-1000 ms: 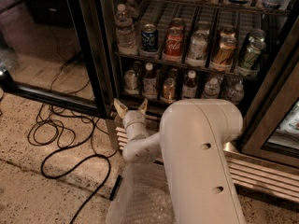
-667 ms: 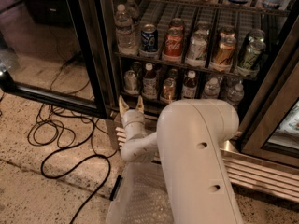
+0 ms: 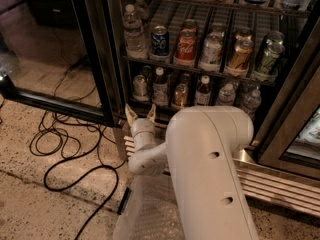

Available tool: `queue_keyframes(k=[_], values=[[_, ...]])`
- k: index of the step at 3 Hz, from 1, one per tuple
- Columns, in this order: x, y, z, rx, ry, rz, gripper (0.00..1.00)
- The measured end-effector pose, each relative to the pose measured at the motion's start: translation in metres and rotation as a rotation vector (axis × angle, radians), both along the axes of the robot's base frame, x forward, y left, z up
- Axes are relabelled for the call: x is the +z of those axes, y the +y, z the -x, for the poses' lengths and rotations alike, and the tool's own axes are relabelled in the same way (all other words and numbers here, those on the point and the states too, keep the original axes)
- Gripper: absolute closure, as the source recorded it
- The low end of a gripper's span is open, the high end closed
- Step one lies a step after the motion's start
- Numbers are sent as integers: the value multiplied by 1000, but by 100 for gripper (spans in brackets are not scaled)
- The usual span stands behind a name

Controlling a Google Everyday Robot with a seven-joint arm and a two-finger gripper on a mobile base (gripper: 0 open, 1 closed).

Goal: Pick blue plastic bottle from bottom shelf of fridge

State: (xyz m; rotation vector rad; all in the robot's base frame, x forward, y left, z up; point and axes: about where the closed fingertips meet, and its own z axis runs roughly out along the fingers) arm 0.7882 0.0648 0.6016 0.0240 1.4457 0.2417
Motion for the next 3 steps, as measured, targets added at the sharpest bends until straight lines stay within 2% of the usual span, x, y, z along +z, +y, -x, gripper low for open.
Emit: queue_keyframes(k=[2, 3], values=[[-13, -32, -7, -123, 30, 42, 30], [-14, -42, -15, -160, 31, 44, 30]])
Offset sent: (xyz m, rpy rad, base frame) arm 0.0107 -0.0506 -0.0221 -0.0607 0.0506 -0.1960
